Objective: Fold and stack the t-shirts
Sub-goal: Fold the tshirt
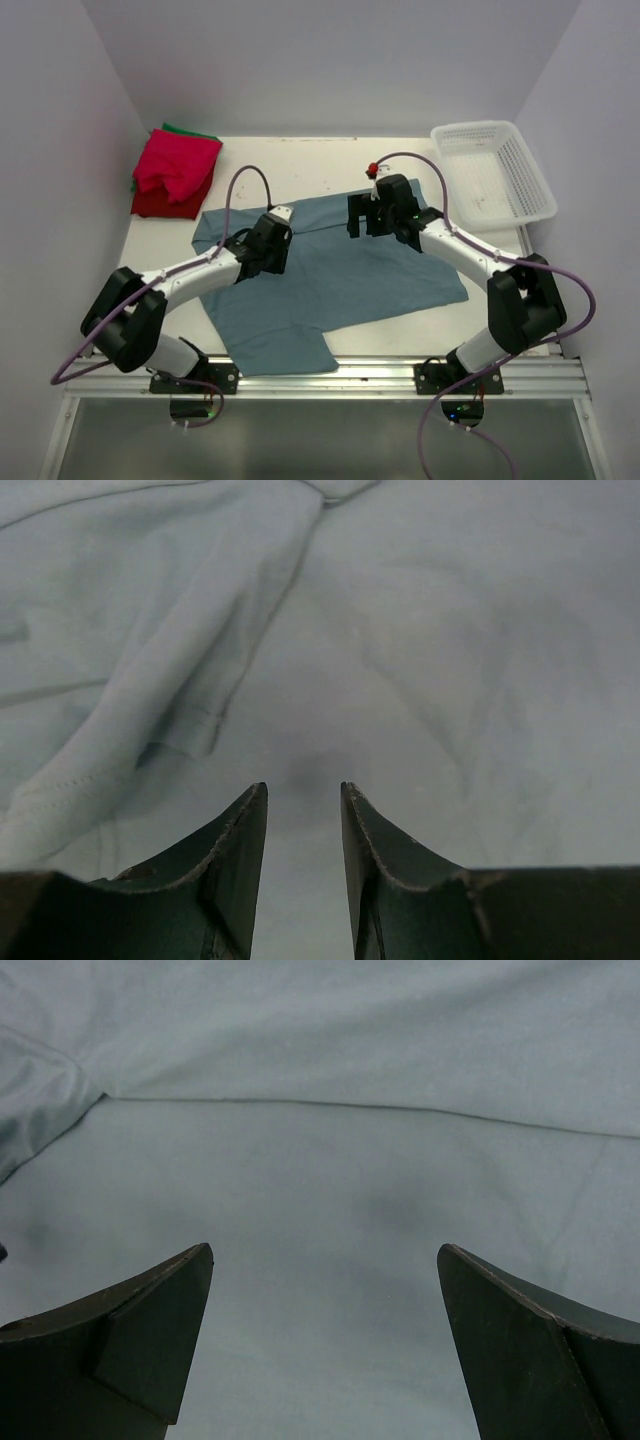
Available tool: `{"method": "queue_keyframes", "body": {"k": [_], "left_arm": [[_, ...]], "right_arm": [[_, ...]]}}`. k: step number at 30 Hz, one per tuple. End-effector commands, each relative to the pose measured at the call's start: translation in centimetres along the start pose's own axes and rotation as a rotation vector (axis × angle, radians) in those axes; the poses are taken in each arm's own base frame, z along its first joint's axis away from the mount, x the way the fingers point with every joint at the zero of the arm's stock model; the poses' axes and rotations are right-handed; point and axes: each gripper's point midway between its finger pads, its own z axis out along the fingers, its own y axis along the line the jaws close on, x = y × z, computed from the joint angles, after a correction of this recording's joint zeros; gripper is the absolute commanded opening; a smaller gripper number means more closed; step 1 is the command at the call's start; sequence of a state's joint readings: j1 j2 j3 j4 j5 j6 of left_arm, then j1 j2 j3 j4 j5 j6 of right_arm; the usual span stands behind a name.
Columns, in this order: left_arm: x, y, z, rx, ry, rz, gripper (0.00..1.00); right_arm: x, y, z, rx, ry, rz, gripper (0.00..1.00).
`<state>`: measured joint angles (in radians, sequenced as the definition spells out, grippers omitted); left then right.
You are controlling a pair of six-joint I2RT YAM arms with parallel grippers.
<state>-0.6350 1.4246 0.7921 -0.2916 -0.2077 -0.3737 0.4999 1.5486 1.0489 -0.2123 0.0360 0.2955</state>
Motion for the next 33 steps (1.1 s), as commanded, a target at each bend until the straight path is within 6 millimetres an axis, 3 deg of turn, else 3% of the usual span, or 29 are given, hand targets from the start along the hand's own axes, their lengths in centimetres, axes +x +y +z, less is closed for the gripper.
{"method": "queue_keyframes", "body": {"k": [1,7,12,18,26,33], "left_arm": [[-2.7,1.6,0.4,-0.128,-0.049,0.017,0.39],[-4.6,2.5,2.0,-0.191,-0.061,0.033,0.39],[-4.4,4.0,3.4,-0.198,-0.025,0.007,0.37],[-4.0,5.8,3.7,-0.225,0.001,-0.035,0.36],[-2.9,4.8,4.1,-0.16,0.033,-0.034,0.32],[-0.6,4.7,3.6,-0.151,0.079,-0.047,0.29]], "right_arm": [[-1.1,0.0,-1.3,0.009,-0.043,0.006,0.98],[-0.9,-0.5,-1.7,0.028,-0.042,-0.004,0.98],[-0.7,-1.0,-2.0,0.047,-0.046,-0.007,0.98],[-0.5,-1.3,-1.9,0.058,-0.04,-0.004,0.98],[-0.5,-1.7,-1.8,0.072,-0.037,0.001,0.98],[-0.2,-2.2,-1.7,0.085,-0.03,0.007,0.98]]}}
